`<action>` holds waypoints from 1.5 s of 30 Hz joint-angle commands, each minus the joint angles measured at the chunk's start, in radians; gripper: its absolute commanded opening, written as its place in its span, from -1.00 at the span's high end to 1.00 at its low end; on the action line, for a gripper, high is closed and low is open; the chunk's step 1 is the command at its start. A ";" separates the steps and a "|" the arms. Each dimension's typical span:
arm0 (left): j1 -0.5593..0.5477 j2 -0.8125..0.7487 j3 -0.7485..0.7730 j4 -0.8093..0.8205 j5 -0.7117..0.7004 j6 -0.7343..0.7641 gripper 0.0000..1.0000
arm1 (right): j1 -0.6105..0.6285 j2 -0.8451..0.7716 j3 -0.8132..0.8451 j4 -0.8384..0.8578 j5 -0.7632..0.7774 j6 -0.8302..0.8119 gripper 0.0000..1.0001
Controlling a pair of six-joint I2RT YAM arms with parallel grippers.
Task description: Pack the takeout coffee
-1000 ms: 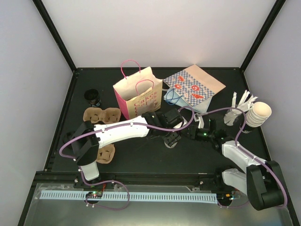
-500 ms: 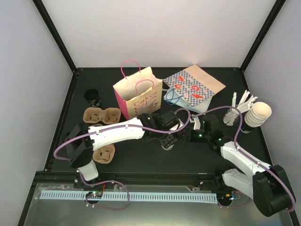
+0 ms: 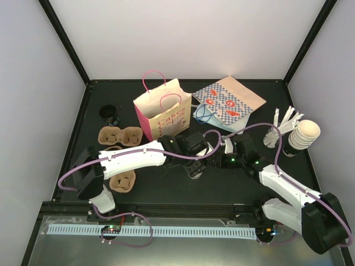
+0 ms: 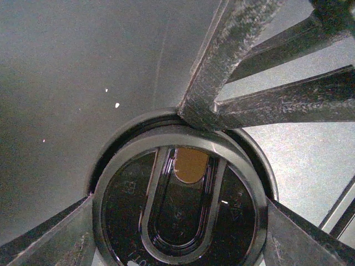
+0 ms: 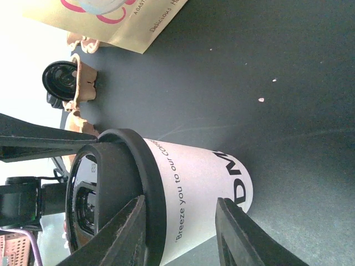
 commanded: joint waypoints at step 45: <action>-0.009 0.045 0.052 -0.061 0.037 -0.036 -0.79 | 0.017 0.028 0.193 -0.271 -0.083 -0.248 -0.13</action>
